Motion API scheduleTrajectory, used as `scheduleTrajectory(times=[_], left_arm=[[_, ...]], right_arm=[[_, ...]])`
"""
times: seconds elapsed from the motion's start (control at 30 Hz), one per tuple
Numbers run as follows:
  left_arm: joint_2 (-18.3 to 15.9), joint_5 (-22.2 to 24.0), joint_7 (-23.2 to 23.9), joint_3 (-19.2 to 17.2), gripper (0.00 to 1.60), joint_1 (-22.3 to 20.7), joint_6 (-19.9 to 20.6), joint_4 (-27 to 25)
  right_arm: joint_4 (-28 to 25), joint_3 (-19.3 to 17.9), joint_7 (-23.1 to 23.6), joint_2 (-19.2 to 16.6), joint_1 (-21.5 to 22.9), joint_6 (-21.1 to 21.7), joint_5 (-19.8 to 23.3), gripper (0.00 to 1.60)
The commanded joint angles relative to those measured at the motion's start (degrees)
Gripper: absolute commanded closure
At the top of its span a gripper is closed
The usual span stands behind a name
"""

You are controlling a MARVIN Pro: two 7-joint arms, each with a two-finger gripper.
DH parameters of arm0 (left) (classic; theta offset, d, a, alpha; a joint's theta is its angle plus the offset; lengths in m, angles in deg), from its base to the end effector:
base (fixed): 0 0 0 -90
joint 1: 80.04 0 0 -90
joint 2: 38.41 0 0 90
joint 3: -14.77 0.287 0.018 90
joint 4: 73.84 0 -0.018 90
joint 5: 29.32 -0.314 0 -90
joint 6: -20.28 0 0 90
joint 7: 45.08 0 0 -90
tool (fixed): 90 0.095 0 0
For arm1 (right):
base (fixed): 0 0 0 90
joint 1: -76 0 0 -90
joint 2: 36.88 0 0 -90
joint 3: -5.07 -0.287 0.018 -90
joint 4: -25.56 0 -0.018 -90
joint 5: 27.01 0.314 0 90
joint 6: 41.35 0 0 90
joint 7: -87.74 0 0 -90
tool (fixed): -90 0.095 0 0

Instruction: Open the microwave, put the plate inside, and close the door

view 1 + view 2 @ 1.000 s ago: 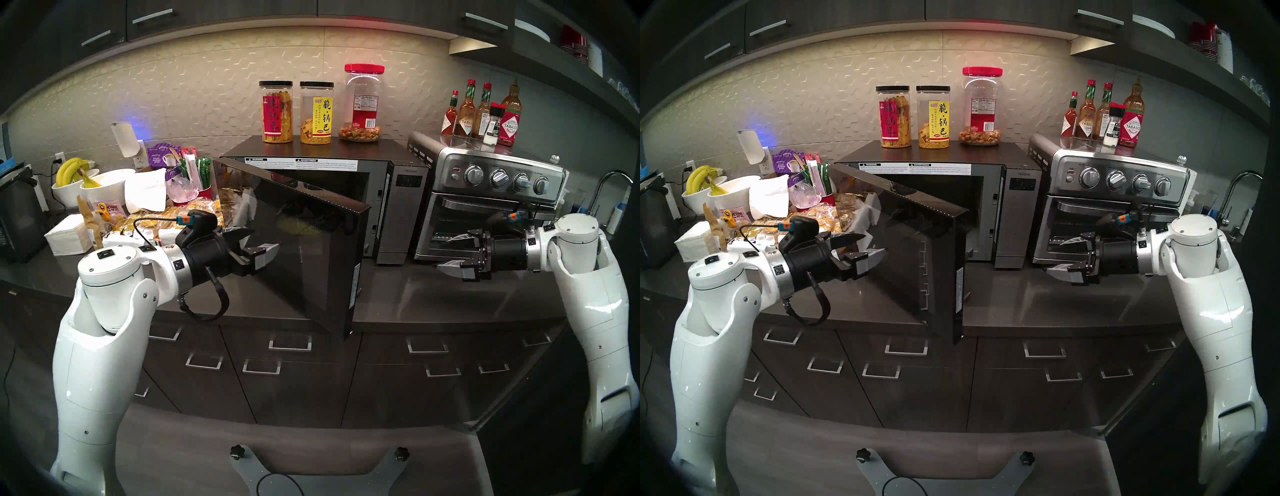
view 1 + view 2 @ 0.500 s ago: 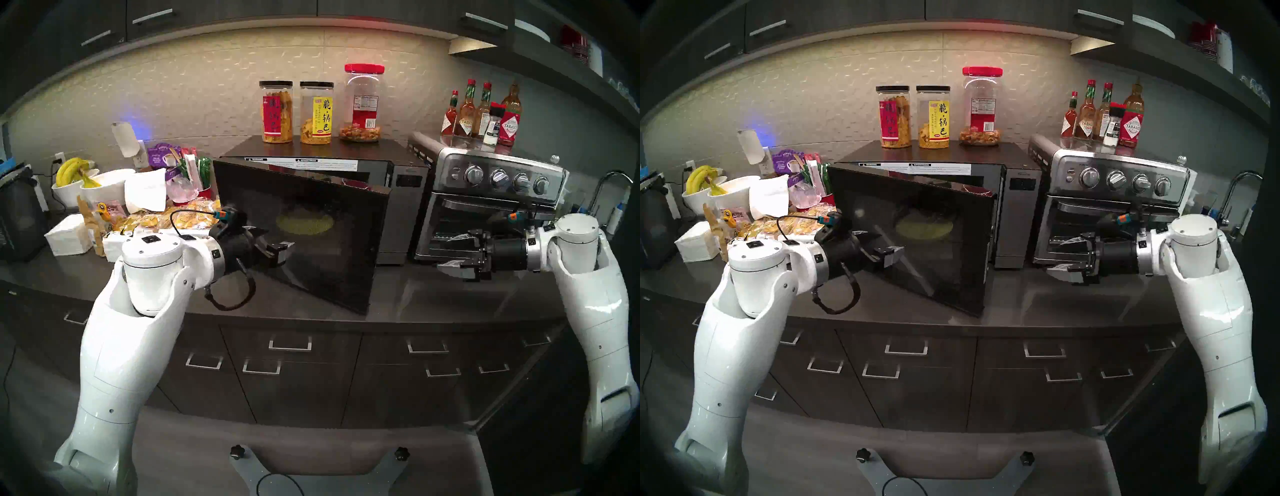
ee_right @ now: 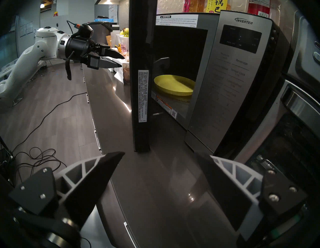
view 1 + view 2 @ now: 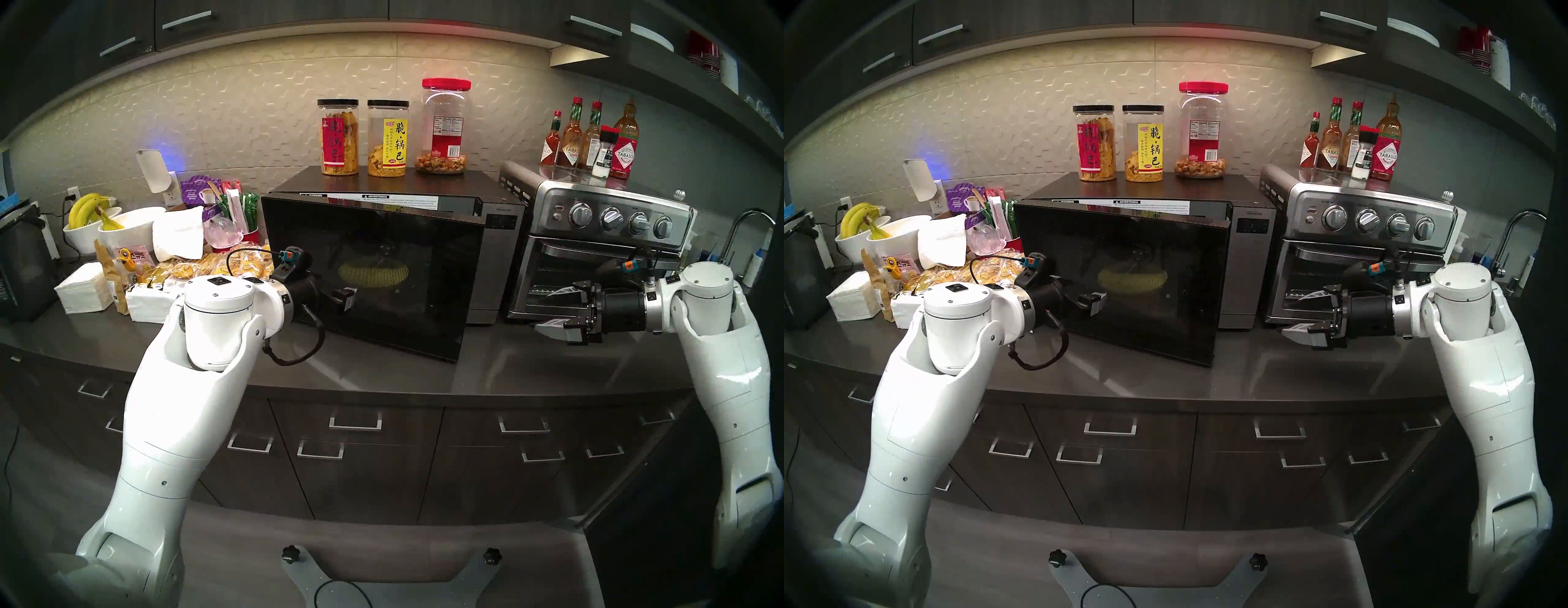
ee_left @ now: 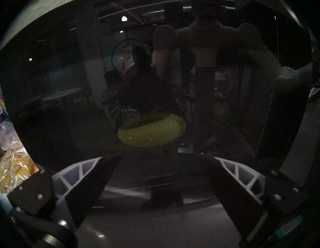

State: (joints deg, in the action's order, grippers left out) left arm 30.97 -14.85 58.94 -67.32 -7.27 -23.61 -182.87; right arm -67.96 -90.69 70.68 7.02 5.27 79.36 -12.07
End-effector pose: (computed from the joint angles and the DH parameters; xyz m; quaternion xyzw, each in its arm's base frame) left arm 0.4487 -0.0044 -0.1268 0.7729 -0.1955 0.5982 0.0811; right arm 0.4188 -0.1595 -0.0974 -0.7281 -0.4389 -0.4823 0.2114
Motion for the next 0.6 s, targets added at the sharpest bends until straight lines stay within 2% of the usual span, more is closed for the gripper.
scheduleTrajectory(times=[0.0,0.57], left_arm=[[1.70,-1.37,-2.26,0.10,0.00,-3.95,-1.90,0.94],[2.02,-2.91,-3.10,-0.57,0.00,-8.16,-7.15,9.69]], right_arm=[[-0.28,-0.51,0.06,-0.09,0.69,0.18,0.33,0.00],[-0.28,-0.51,0.06,-0.09,0.69,0.19,0.33,0.00]])
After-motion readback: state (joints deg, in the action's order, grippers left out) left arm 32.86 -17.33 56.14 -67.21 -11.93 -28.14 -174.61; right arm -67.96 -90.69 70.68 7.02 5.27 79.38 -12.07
